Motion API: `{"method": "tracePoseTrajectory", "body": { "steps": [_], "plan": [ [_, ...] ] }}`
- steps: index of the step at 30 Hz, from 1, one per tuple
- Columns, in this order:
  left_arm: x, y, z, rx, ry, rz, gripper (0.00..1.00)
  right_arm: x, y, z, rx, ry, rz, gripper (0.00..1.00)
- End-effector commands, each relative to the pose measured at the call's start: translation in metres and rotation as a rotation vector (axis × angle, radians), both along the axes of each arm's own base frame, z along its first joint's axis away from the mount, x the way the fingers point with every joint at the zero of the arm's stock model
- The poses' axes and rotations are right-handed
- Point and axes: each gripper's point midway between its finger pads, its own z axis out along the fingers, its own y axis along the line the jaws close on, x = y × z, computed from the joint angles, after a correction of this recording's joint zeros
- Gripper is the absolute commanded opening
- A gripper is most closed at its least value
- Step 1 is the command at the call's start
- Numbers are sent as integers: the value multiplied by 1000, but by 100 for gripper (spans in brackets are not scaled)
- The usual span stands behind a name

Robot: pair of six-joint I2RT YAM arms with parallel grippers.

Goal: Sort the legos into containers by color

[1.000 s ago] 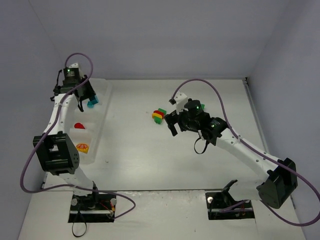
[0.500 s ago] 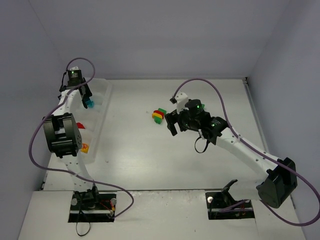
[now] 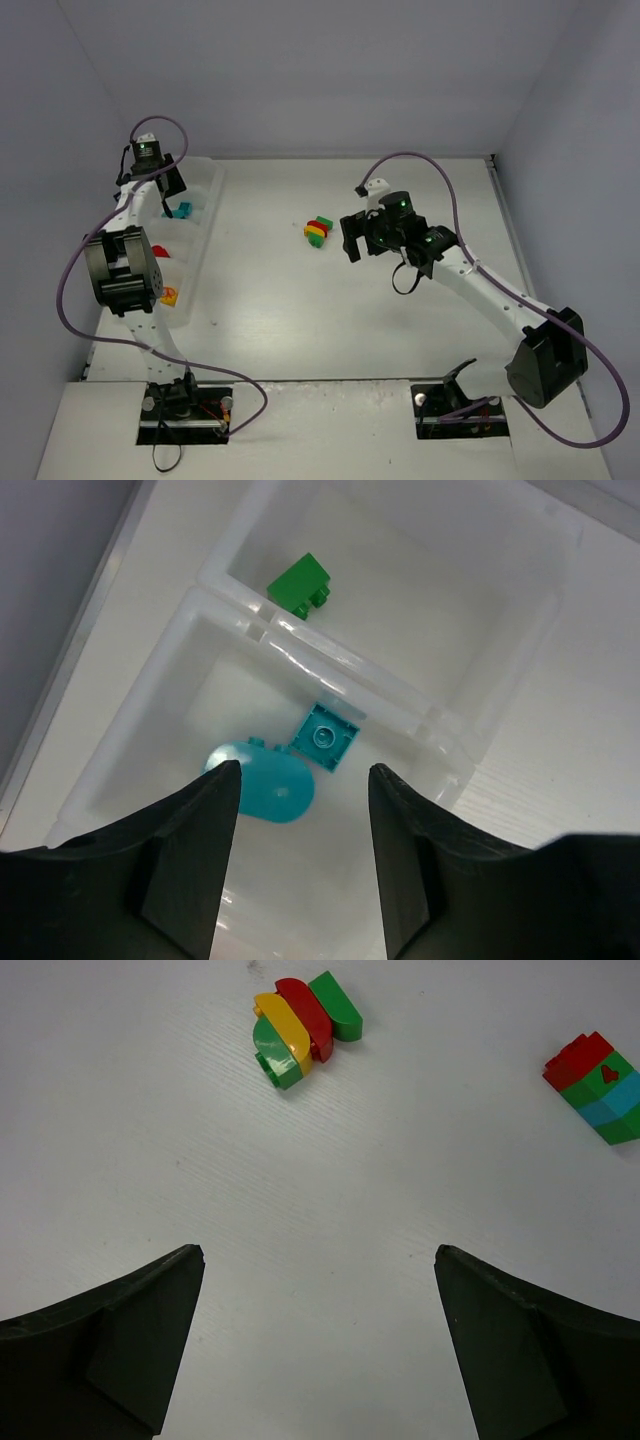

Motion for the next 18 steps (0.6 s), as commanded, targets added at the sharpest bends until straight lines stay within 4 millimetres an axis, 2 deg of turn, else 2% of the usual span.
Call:
{"method": "tracePoseTrajectory", "body": {
  "steps": [1,5,6,8,10,11,12,13,15,16,18],
  "plan": [
    [5,-2,48,-6,-131,-9,49,12,7,25,74,-46,-8,96],
    [4,-13,65,-57,-177,-23,55,17,0,23,74,-47,-39,89],
    [3,-17,68,-75,-184,-24,56,20,-2,22,80,-41,-59,82],
    [-3,-27,87,-88,-217,-39,61,27,-7,22,93,-33,-90,76],
    [-12,-47,104,-88,-233,-75,65,34,-7,19,108,-15,-115,64],
    [-16,-55,110,-86,-238,-91,67,38,-7,22,116,-18,-131,62],
    [-19,-74,116,-83,-240,-133,68,42,-5,18,123,1,-151,57],
    [-29,-83,129,-81,-253,-148,69,45,-4,17,126,6,-162,56],
    [-41,-101,131,-86,-244,-185,72,53,-1,16,131,18,-178,56],
    [-54,-124,141,-89,-255,-231,72,56,1,15,138,24,-189,56],
    [-70,-140,131,-99,-227,-266,72,65,-1,12,134,29,-229,61]
  ]
}}
